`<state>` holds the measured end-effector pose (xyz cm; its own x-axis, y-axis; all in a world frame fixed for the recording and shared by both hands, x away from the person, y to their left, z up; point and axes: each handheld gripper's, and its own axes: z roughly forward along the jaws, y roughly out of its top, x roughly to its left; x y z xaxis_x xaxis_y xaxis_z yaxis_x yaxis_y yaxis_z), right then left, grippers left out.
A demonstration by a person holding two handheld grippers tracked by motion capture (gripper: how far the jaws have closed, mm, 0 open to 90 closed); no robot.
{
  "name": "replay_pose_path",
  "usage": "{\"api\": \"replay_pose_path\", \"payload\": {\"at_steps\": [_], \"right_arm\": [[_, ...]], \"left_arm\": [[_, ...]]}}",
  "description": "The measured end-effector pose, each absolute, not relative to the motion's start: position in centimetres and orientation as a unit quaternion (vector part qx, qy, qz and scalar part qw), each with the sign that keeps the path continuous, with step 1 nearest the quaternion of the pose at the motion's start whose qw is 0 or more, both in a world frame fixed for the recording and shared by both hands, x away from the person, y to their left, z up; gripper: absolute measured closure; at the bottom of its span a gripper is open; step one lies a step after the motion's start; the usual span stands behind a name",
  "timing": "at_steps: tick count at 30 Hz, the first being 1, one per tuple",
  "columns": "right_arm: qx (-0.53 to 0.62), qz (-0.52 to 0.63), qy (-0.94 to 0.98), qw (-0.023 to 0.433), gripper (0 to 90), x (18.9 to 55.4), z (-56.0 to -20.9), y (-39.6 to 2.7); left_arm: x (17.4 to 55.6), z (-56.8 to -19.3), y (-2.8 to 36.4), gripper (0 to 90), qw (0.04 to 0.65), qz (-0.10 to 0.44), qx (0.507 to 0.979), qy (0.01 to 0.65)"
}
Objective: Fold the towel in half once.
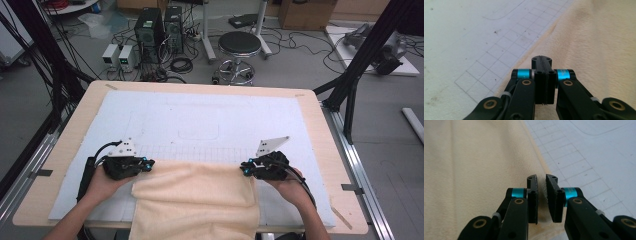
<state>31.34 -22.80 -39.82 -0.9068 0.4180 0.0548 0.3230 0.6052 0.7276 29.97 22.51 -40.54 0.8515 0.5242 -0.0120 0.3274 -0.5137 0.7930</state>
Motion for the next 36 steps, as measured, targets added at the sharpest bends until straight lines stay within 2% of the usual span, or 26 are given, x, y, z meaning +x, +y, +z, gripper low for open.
{"api": "replay_pose_path", "payload": {"at_steps": [7, 13, 16, 20, 24, 28, 30, 34, 36], "right_arm": [[0.189, 0.41, 0.89, 0.068, 80.6, 29.0, -38.3, -23.0], [0.169, 0.418, 0.891, 0.052, 79.7, 26.1, -38.2, -23.1], [0.163, 0.428, 0.888, 0.036, 69.4, 25.0, -38.1, -23.5], [0.182, 0.436, 0.88, 0.05, 66.0, 25.9, -37.6, -24.2], [0.205, 0.423, 0.88, 0.076, 64.5, 28.3, -37.8, -24.0], [0.23, 0.409, 0.879, 0.09, 63.9, 30.8, -38.8, -23.9], [0.246, 0.401, 0.878, 0.093, 64.3, 31.8, -39.3, -24.1], [0.265, 0.376, 0.884, 0.084, 64.4, 33.2, -40.4, -24.6], [0.268, 0.391, 0.879, 0.051, 59.7, 33.5, -40.6, -24.7]], "left_arm": [[26.7, -39.5, 23.3, 89.6, 0.441, 0.112, 0.86, 0.23], [23.6, -39.3, 23.3, 89.6, 0.444, 0.092, 0.868, 0.203], [22.5, -39.3, 23.0, 89.1, 0.444, 0.077, 0.874, 0.183], [24.3, -38.4, 22.9, 75.9, 0.458, 0.107, 0.858, 0.205], [27.9, -38.6, 22.5, 71.8, 0.452, 0.14, 0.849, 0.233], [31.1, -39.9, 22.7, 71.0, 0.432, 0.171, 0.837, 0.288], [32.5, -40.7, 23.2, 71.5, 0.419, 0.17, 0.836, 0.312], [34.2, -41.9, 23.7, 70.9, 0.414, 0.125, 0.836, 0.339], [33.8, -41.9, 23.5, 66.0, 0.432, 0.108, 0.837, 0.317]]}}
